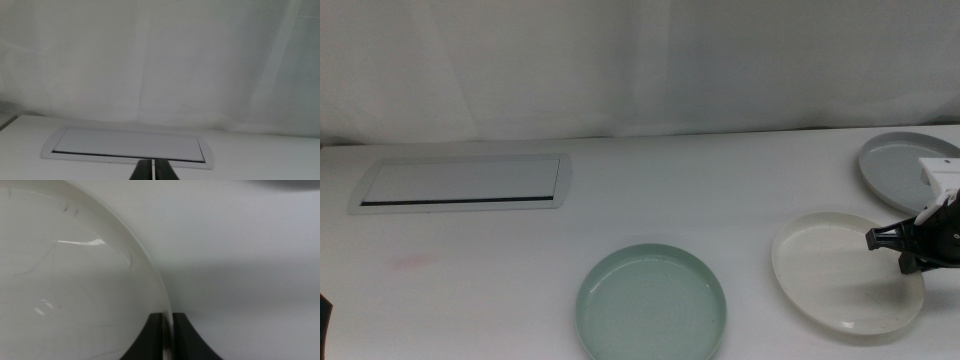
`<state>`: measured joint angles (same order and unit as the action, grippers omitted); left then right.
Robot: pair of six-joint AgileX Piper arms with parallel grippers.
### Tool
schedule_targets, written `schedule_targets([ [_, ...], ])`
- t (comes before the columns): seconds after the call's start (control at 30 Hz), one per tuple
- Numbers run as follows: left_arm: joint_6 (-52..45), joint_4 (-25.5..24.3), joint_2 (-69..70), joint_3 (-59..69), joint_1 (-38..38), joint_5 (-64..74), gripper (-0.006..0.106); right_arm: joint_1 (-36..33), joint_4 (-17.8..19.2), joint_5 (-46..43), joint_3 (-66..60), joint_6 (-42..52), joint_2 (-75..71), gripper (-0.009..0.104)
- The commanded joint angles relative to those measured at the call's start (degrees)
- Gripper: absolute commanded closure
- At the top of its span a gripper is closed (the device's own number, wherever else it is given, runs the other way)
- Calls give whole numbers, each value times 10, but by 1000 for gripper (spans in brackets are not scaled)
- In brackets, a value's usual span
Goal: Stack the three bowls on top of each other.
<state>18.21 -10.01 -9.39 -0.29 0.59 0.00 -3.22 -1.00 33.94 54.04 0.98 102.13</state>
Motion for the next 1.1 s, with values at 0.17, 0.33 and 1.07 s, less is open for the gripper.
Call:
schedule_targets([
  [0.17, 5, 0, 2, 20, 1, -7, 103, -2, 0, 21, -9, 3, -92, 98],
  [0.33, 5, 0, 2, 20, 1, -7, 103, -2, -7, 73, 15, 6, -170, 98],
  [1.07, 5, 0, 2, 20, 1, -8, 103, -293, -92, 53, 98, -72, -126, 98],
])
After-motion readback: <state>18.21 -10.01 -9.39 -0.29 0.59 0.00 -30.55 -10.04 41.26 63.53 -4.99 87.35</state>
